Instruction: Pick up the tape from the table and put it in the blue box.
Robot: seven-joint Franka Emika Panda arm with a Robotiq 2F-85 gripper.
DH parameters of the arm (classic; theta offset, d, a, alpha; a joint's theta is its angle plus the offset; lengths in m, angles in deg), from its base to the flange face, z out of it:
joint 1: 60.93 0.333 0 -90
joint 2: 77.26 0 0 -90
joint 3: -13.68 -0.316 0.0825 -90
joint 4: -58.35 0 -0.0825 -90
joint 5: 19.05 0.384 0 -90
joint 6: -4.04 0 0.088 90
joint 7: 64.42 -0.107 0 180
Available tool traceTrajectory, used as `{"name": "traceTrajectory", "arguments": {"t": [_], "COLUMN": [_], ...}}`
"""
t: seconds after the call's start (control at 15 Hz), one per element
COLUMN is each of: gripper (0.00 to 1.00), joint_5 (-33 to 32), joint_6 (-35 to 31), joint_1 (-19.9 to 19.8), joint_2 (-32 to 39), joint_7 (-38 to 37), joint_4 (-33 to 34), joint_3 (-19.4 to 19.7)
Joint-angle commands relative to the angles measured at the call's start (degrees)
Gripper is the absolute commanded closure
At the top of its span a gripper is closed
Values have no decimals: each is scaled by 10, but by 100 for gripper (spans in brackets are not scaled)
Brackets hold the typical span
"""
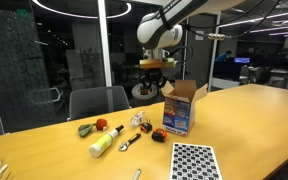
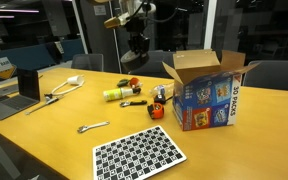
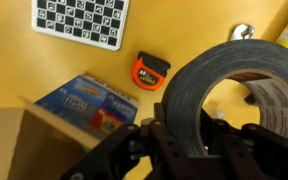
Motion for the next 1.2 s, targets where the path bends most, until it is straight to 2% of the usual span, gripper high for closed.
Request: {"name": "traceTrajectory", "arguments": {"t": [0.0, 0.2, 0.4, 0.73, 1.13], "gripper": [85, 85, 85, 85, 86], "joint_5": [-86, -147, -179, -181, -158], "joint_6": [50, 84, 83, 54, 40], "joint_1": [-21, -48, -78, -120, -144], "joint_2": [-43, -47, -36, -4, 71], "joint_7": [-28, -20, -24, -35, -41], "joint_4": [56, 121, 152, 123, 108], "joint_3": [8, 13, 22, 45, 66]}}
